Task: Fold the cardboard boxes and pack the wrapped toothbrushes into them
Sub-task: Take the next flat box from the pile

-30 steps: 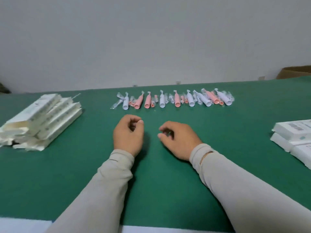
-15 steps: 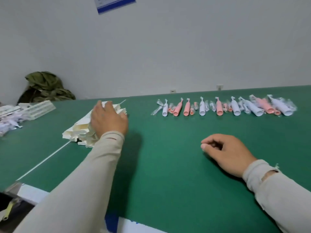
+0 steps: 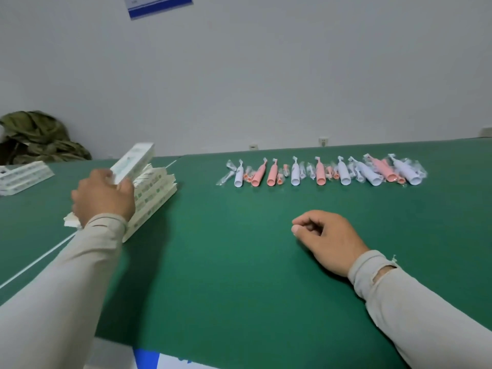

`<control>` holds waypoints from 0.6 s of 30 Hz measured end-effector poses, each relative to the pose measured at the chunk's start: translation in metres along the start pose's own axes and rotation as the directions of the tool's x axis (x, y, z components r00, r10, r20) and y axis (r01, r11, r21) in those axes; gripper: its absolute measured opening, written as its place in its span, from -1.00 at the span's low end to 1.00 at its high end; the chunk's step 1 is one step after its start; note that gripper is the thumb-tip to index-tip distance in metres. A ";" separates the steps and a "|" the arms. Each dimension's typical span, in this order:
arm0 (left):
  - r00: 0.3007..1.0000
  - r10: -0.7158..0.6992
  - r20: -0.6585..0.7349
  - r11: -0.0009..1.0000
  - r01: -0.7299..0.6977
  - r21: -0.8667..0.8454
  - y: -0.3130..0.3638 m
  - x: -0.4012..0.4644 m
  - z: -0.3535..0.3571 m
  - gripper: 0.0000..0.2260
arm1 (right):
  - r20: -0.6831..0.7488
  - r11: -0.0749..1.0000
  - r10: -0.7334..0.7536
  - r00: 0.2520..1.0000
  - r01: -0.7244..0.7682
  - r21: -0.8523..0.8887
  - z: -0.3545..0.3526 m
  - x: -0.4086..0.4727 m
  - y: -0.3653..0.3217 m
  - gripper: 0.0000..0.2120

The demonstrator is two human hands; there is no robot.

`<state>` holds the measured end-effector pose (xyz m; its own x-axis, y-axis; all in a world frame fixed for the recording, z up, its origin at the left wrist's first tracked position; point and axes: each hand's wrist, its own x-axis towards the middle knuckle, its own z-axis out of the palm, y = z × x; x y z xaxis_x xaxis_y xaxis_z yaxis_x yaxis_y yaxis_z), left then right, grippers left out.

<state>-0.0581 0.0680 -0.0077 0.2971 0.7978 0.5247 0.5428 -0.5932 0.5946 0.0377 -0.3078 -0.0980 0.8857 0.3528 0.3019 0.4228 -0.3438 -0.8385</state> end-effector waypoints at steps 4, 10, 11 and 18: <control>0.944 0.326 0.048 0.800 -0.249 -0.546 0.072 -0.070 0.015 -0.64 | -0.092 0.958 0.061 0.994 -0.032 0.285 0.001 0.004 -0.008 -0.97; 0.680 0.676 0.285 0.609 -0.296 -0.736 0.166 -0.218 0.060 -0.56 | -0.073 0.619 0.298 0.952 -0.135 0.773 -0.021 0.008 -0.016 -0.75; 0.654 0.692 0.307 0.609 -0.299 -0.735 0.170 -0.230 0.065 -0.54 | -0.093 0.602 0.324 0.941 -0.129 0.788 -0.024 0.009 -0.014 -0.76; 0.631 0.551 0.547 0.424 0.352 -0.834 0.158 -0.233 0.079 -0.64 | -0.090 0.676 0.391 0.916 -0.220 0.703 -0.031 0.013 -0.003 -0.76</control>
<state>0.0205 -0.2029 -0.0847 0.9158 0.2356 0.3253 -0.3202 -0.0607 0.9454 0.0536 -0.3291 -0.0780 0.9938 0.1103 -0.0106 -0.0436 0.3017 -0.9524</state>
